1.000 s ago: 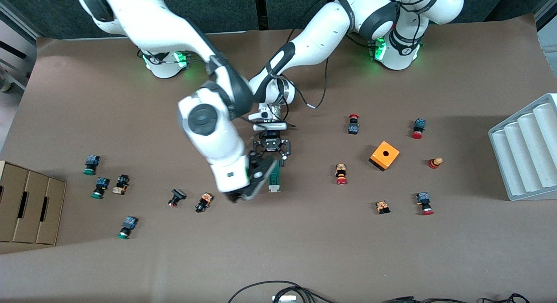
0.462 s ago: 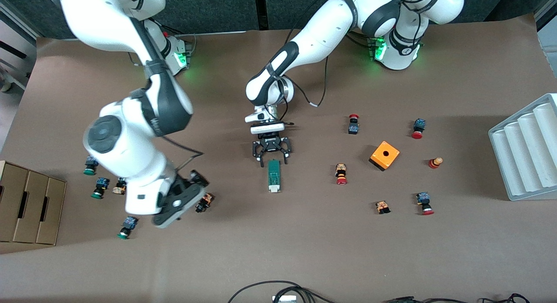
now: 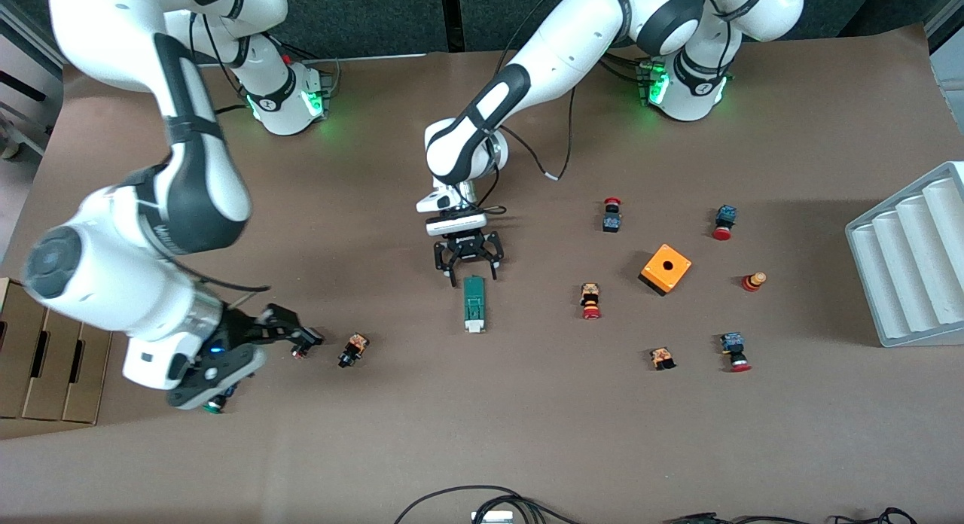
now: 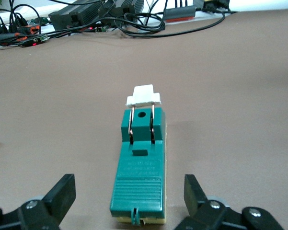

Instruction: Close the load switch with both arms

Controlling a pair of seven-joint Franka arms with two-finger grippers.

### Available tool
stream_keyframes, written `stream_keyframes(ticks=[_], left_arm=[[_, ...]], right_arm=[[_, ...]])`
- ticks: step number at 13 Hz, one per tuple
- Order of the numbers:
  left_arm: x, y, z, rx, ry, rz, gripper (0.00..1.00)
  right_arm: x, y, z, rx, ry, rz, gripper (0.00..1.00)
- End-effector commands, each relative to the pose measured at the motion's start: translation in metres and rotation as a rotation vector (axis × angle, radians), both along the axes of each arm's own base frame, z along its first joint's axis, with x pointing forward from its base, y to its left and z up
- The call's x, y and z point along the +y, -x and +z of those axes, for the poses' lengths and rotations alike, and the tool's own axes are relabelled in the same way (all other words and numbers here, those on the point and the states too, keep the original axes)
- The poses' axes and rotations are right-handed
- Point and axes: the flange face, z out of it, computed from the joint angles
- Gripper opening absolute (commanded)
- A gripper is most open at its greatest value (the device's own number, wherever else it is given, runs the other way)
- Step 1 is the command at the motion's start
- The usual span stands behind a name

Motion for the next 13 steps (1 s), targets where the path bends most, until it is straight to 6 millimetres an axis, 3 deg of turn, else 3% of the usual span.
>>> stream_keyframes(ticks=[1, 7, 11, 13], left_arm=[[-0.004, -0.003, 0.036, 0.09, -0.031, -0.008, 1.0], [-0.005, -0.02, 0.11, 0.335, -0.174, -0.099, 1.0], [0.009, -0.029, 0.146, 0.454, -0.4, -0.237, 1.0], [0.026, -0.046, 0.169, 0.526, -0.51, -0.3, 1.0]], right_arm=[[-0.017, 0.023, 0.015, 0.112, -0.035, -0.125, 1.0], [-0.112, 0.041, 0.031, 0.252, -0.026, -0.239, 1.0], [-0.13, 0.049, 0.052, 0.212, 0.116, -0.231, 1.0], [-0.163, 0.055, 0.062, 0.211, 0.12, -0.282, 1.0]])
